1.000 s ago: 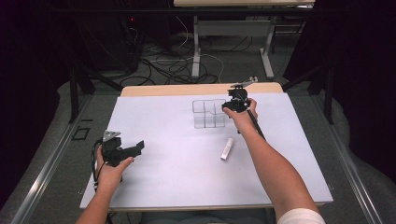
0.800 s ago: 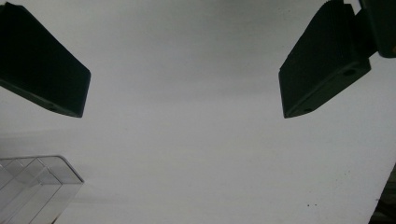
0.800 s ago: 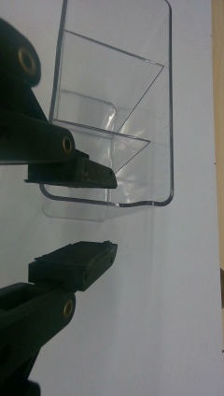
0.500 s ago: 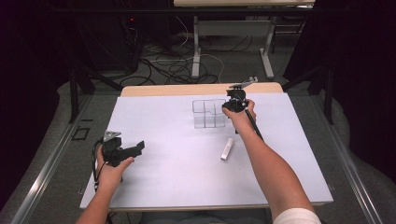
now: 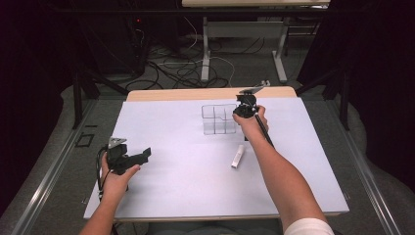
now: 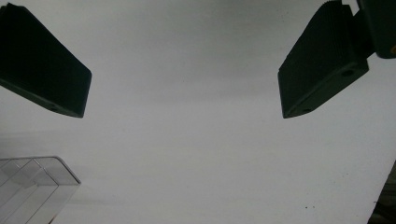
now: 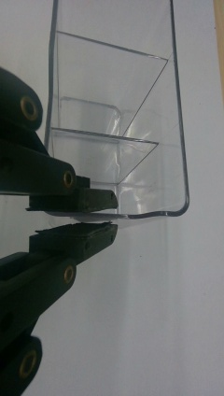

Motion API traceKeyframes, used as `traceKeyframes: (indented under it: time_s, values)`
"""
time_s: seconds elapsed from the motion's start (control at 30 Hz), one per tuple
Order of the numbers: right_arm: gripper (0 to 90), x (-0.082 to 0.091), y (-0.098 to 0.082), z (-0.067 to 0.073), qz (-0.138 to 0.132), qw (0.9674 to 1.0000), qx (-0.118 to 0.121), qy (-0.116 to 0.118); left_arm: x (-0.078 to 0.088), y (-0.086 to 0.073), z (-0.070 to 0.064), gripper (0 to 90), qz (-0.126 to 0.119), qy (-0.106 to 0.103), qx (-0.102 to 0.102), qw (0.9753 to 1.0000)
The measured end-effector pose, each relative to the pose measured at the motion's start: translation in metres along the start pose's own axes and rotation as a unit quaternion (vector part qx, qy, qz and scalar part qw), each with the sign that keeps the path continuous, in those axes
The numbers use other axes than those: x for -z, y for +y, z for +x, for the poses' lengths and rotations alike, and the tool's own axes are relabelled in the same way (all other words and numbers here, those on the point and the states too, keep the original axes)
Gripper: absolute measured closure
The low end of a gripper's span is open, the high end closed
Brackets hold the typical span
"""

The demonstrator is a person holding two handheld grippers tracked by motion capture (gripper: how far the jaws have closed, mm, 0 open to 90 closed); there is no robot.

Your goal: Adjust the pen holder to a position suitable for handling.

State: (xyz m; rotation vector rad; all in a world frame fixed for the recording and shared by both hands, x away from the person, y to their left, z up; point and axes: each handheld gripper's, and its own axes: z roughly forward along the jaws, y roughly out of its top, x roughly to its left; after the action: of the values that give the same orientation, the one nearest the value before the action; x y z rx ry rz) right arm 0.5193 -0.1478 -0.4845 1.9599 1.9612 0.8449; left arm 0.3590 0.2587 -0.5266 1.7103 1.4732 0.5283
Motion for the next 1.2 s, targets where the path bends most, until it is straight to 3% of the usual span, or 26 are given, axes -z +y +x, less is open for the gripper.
traceKeyframes:
  time_s: [0.87, 1.2]
  values:
    - [84.8, 0.0036, 0.0009, 0.0045, 0.008, 0.9998, -0.009, -0.018, -0.0004, 0.0001, 0.0002, 3.2, 0.001, 0.0, -0.001, 1.0]
    - [84.9, 0.0087, -0.0033, 0.0075, 0.017, 0.9998, -0.006, -0.012, -0.0006, 0.0001, 0.0006, 3.2, 0.002, 0.002, -0.001, 1.0]
